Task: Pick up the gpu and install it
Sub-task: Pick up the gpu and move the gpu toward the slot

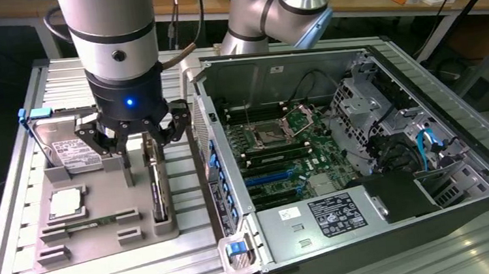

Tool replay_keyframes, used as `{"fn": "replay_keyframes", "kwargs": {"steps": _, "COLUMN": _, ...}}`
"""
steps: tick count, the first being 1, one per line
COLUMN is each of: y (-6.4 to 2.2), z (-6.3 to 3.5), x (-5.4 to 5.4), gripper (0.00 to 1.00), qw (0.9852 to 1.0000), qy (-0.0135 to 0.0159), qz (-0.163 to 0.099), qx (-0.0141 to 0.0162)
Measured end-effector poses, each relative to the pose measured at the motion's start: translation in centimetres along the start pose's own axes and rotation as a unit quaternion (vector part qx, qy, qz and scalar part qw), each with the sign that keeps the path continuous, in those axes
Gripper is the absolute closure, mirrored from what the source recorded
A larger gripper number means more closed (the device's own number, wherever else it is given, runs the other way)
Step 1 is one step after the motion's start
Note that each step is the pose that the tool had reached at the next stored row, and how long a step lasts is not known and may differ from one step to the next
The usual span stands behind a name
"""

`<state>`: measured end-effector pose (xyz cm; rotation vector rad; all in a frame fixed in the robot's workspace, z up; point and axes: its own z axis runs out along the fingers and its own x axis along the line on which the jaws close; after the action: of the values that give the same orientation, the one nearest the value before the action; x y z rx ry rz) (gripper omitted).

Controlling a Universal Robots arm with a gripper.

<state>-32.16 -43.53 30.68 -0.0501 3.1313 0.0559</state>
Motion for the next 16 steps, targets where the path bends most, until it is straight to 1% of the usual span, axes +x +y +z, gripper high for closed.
{"fn": "replay_keyframes", "kwargs": {"steps": 3, "y": -0.18, "z": 0.53, "x": -0.2, "gripper": 0.46, "qw": 1.0000, "qy": 0.0000, "qz": 0.000, "qx": 0.0000}}
{"fn": "replay_keyframes", "kwargs": {"steps": 8, "y": -0.43, "z": 1.30, "x": -0.7, "gripper": 0.46, "qw": 1.0000, "qy": 0.0000, "qz": 0.000, "qx": 0.0000}}
{"fn": "replay_keyframes", "kwargs": {"steps": 11, "y": -0.64, "z": 2.19, "x": -0.8, "gripper": 0.46, "qw": 1.0000, "qy": 0.0000, "qz": 0.000, "qx": 0.0000}}
{"fn": "replay_keyframes", "kwargs": {"steps": 16, "y": -0.82, "z": 3.10, "x": -0.7, "gripper": 0.46, "qw": 1.0000, "qy": 0.0000, "qz": 0.000, "qx": 0.0000}}
